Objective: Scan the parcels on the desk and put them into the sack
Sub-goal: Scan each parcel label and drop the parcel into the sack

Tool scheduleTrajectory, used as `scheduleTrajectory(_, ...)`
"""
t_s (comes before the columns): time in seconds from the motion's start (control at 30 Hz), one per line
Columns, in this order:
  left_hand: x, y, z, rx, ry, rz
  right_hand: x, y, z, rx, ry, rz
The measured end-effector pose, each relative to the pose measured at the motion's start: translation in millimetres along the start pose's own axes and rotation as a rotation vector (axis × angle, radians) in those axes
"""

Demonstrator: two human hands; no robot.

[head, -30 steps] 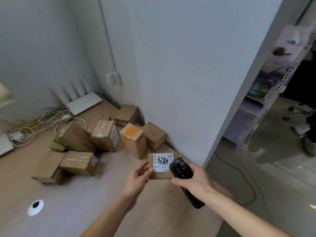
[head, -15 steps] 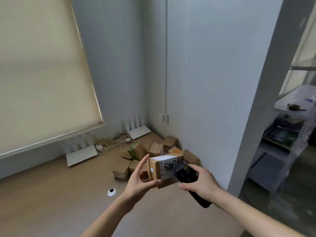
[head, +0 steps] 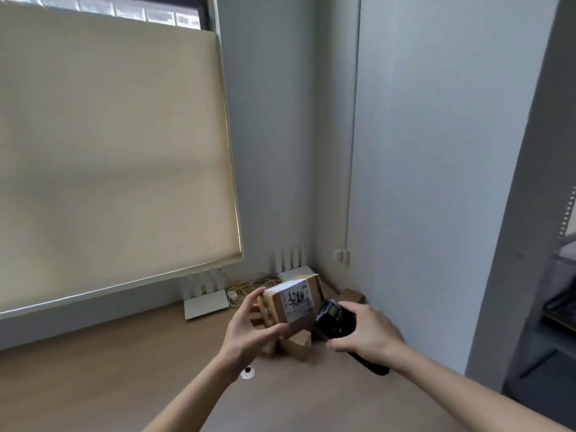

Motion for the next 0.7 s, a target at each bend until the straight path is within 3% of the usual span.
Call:
scheduleTrajectory(0.27, -26, -31, -2, 0.006, -0.135, 0.035, -27, 24, -5, 0.051, 0.05, -0.241)
scheduleTrajectory(0.7, -48, -32, -8, 0.01, -0.233, 0.096, -33, 40, -14, 0.056, 0.071, -0.325)
Point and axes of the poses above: each hand's wrist, its own z-axis towards the middle knuckle, its own x-axis out of the palm, y = z × x, the point moved 8 cm from there along z, towards the middle knuckle, and after that the axes turned 7 degrees about z, right-handed, at the moved point
